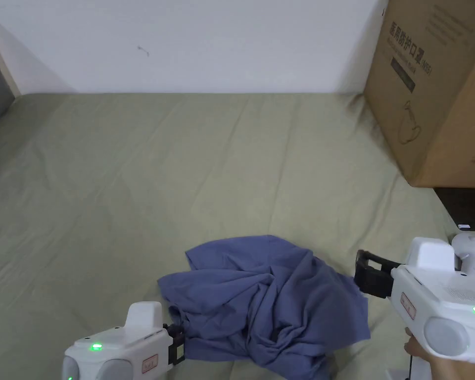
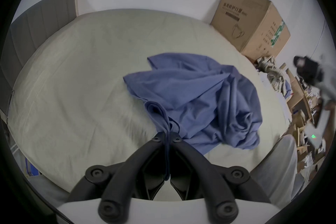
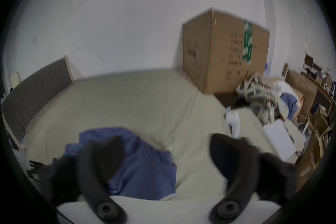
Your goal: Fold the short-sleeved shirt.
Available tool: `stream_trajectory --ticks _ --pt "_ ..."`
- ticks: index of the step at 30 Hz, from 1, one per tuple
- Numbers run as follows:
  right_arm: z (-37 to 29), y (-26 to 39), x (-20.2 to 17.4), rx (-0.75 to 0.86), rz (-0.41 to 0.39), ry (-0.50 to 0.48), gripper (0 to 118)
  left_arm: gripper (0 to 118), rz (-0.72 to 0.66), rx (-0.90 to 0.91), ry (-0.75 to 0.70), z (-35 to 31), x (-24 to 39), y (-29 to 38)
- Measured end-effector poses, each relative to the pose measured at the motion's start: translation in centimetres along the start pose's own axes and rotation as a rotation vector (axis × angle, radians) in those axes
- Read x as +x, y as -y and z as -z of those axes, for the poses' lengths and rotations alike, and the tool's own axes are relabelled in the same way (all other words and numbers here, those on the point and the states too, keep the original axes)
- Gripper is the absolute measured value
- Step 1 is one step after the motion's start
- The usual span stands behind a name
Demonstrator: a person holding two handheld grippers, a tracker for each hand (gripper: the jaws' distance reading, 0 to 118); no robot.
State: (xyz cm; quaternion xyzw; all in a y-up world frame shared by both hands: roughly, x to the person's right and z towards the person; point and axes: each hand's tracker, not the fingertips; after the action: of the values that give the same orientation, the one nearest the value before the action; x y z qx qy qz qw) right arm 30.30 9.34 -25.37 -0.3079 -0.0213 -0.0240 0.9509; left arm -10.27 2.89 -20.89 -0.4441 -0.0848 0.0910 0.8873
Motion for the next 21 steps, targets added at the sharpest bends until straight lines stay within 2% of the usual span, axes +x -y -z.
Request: stream_trajectory --ticks 5,10,12,13,15,17,18,19,21 --pt "8.1 1.8 1.5 -0.203 0.034 -0.010 107 2 -0.043 0.023 0.038 0.1 -0.8 -0.8" --pt "12.6 3.7 0.9 -0.326 -0.003 -0.044 99 2 -0.031 0.016 0.039 0.3 -0.4 -0.9" --pt "14.0 4.2 0.7 -0.370 0.003 -0.059 83 2 -0.038 0.010 0.050 0.6 -0.8 -0.8" --pt "13.9 4.3 0.2 -0.383 0.018 -0.068 66 2 -0.042 0.008 0.052 0.7 -0.9 -0.8" --pt "14.3 4.9 -0.2 -0.407 0.033 -0.081 45 2 -0.045 0.003 0.051 0.8 -1.1 -0.8" --pt "14.0 5.2 -0.8 -0.414 0.014 -0.085 29 2 -0.052 0.003 0.055 0.8 -1.3 -0.7" --pt "13.5 5.2 -1.1 -0.398 -0.022 -0.083 14 2 -0.056 0.002 0.059 0.8 -1.4 -0.6" --pt "13.1 5.2 -1.4 -0.392 -0.039 -0.082 5 2 -0.059 0.003 0.062 0.9 -1.5 -0.5" --pt "12.7 5.0 -0.8 -0.378 -0.045 -0.075 5 2 -0.066 0.009 0.067 0.7 -1.7 -0.5"
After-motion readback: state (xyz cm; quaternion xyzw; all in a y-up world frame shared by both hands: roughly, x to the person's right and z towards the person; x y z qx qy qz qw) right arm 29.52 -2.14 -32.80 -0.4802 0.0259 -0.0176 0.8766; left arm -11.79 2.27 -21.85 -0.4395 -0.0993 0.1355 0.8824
